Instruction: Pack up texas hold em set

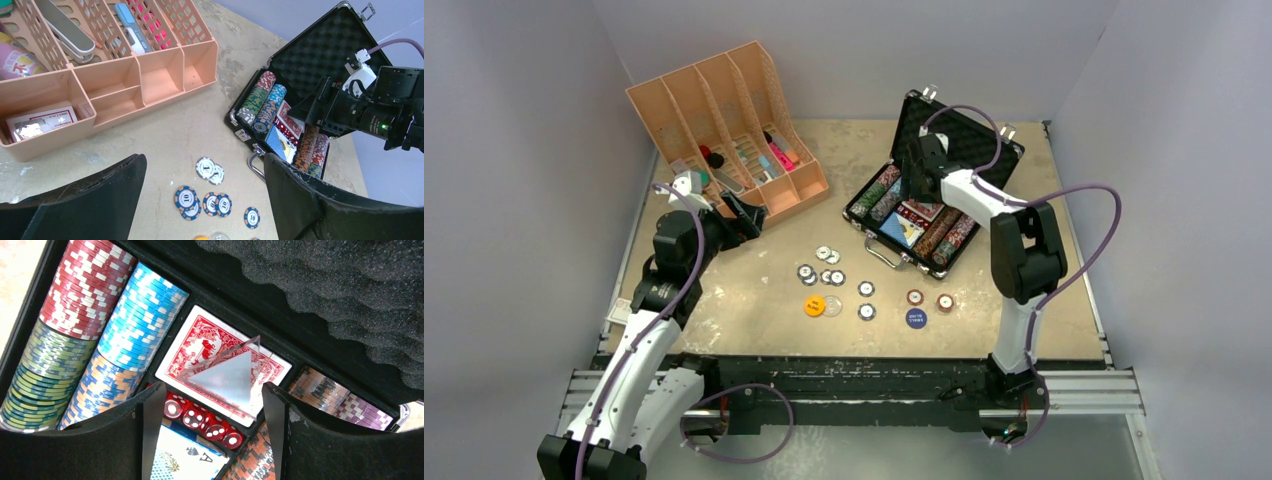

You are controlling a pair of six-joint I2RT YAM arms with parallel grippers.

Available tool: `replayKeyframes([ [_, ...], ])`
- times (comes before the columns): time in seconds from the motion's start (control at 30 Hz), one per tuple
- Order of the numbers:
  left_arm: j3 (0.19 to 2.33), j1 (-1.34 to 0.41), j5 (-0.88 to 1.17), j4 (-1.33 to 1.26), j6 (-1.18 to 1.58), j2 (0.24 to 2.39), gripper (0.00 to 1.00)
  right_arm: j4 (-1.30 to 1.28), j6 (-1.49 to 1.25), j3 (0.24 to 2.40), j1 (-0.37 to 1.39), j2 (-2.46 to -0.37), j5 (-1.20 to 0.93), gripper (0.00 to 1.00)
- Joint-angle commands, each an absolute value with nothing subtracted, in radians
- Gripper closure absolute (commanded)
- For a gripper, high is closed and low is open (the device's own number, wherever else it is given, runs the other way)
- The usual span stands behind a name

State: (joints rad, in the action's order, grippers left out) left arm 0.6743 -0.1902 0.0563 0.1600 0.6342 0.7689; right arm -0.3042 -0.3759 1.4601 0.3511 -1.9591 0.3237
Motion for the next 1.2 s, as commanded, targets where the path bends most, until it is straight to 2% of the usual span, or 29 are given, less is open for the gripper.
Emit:
replayKeyframes([
  [0.0, 0.701, -0.184, 0.063, 0.140, 0.617, 0.770, 0.14, -0.354, -0.374, 1.524, 0.345, -1.974, 0.335, 0.24],
  [0.13, 0.705, -0.184, 0.064, 0.144, 0.618, 0.775, 0.14, -0.355, -0.384, 1.524, 0.345, -1.931, 0.331, 0.19],
  [0.37, 0.729, -0.184, 0.071, 0.184, 0.606, 0.788, 0.13, -0.337, -0.382, 1.475, 0.361, -1.761, 0.274, 0.21],
  [0.53, 0.722, -0.183, 0.098, 0.202, 0.620, 0.754, 0.14, -0.361, -0.451, 1.347, 0.475, -1.610, 0.279, 0.23],
  [0.87, 0.730, -0.237, 0.054, 0.329, 0.628, 0.669, 0.15, -0.510, -0.830, 1.079, 0.797, -1.462, 0.386, 0.26],
  [1.03, 0.735, -0.248, 0.069, 0.339, 0.638, 0.689, 0.17, -0.651, -1.130, 0.939, 0.877, -1.385, 0.415, 0.25],
  [1.17, 0.733, -0.249, 0.051, 0.335, 0.644, 0.706, 0.18, -0.628, -1.200, 0.811, 0.896, -1.288, 0.402, 0.21],
])
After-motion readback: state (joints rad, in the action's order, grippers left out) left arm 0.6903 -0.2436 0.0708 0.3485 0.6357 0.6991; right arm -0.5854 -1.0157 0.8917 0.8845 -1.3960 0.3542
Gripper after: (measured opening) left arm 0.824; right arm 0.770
